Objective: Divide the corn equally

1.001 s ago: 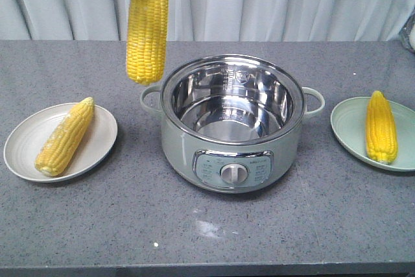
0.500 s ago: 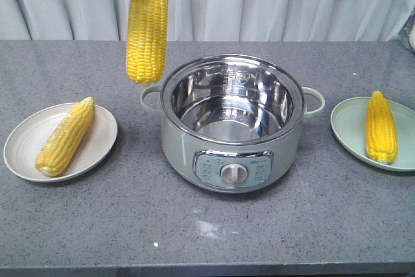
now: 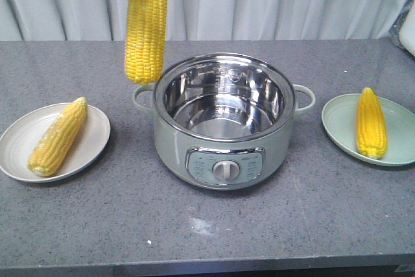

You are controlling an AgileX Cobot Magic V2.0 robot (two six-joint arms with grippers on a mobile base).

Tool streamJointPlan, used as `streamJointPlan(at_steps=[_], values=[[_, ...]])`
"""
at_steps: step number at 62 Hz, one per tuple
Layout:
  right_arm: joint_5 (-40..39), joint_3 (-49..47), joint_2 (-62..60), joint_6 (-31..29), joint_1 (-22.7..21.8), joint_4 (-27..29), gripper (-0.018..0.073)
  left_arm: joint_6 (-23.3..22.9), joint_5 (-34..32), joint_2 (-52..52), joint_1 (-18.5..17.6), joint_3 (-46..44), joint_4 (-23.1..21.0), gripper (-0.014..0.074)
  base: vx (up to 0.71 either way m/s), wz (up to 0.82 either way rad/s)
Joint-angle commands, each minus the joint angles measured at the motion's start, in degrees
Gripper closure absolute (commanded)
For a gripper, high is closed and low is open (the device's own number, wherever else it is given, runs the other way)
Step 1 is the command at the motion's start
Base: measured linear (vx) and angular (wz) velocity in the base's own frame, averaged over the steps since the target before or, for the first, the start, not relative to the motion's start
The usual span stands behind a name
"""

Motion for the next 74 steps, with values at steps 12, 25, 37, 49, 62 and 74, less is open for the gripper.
streamJointPlan(at_steps=[12, 25, 37, 49, 62, 74], values=[[0.6, -1.2, -2.4, -0.2, -0.2, 2.3, 0.0566, -0.4, -1.4, -2.9, 0.0, -1.6, -2.2, 0.0603, -0.02, -0.14], [0.6, -1.2, -2.4, -0.2, -0.2, 2.3, 0.0566, -0.4, -1.4, -2.9, 0.0, -1.6, -2.2, 0.0603, -0.01, -0.21], [0.6, -1.2, -2.4, -0.2, -0.2, 2.3, 0.0566, -0.4, -1.4, -2.9, 0.0, -1.6, -2.2, 0.0603, 0.0, -0.25], [0.6, -1.2, -2.4, -0.2, -0.2, 2.3, 0.0566, -0.4, -1.4, -2.9, 0.0, -1.6, -2.2, 0.0603, 0.01, -0.3], [0.6, -1.2, -2.4, -0.2, -0.2, 2.3, 0.0566, -0.4, -1.4, -2.9, 0.0, -1.6, -2.2, 0.0603, 0.0, -0.33], [0.6, -1.2, -2.4, -0.2, -0.2, 2.3, 0.0566, -0.4, -1.4, -2.9, 0.0, -1.6, -2.2, 0.0603, 0.01, -0.32]])
